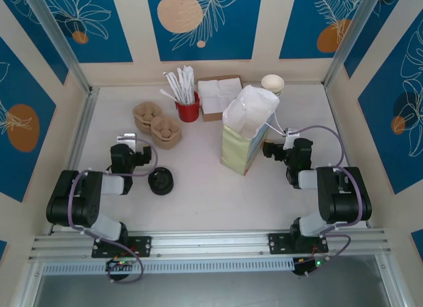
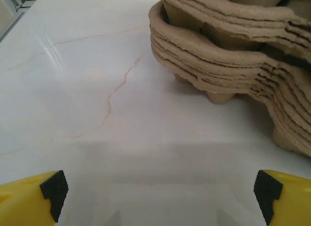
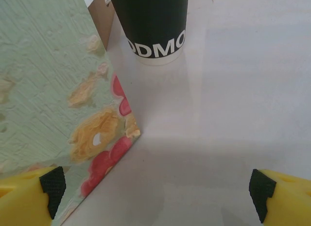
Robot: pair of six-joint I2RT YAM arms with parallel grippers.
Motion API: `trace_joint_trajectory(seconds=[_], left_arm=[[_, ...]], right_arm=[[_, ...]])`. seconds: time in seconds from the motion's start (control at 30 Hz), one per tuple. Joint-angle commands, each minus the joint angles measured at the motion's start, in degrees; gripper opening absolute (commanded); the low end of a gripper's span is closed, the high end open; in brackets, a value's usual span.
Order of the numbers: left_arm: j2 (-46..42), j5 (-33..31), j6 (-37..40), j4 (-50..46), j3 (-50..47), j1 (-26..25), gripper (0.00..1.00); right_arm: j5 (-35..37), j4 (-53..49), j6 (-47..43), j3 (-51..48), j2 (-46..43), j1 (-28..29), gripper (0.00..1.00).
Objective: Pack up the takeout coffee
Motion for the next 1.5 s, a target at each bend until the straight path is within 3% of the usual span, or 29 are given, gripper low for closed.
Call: trace_joint_trajectory(seconds=[0.0, 0.83, 1.07, 1.33, 1.47], left_arm=[[0.65, -0.95, 1.73, 4.12, 1.35, -0.79, 0.99], [0.39, -0.87, 1.74, 4.79, 1.02, -0.86, 0.99], [-12.65, -3.52, 0.68, -10.36, 3.48, -0.82, 0.99], [-32.27, -9.14, -10.0, -37.63, 11.05, -0.9, 0.99], [-36.99, -12.21, -18.48, -56.73, 20.8, -0.9, 0.99]], right_arm=[[-0.87, 3.94, 1.03, 1.89, 0.78, 0.56, 0.99], [-1.06, 4.4, 1.05, 1.51, 0.61, 0.56, 0.99], [2.94, -2.98, 4.22, 1.9, -6.81, -1.02, 0.99], [12.63, -28.94, 8.14, 8.67, -18.12, -3.56, 0.99], [15.04, -45.74, 17.64, 17.58, -20.44, -6.96, 0.99]])
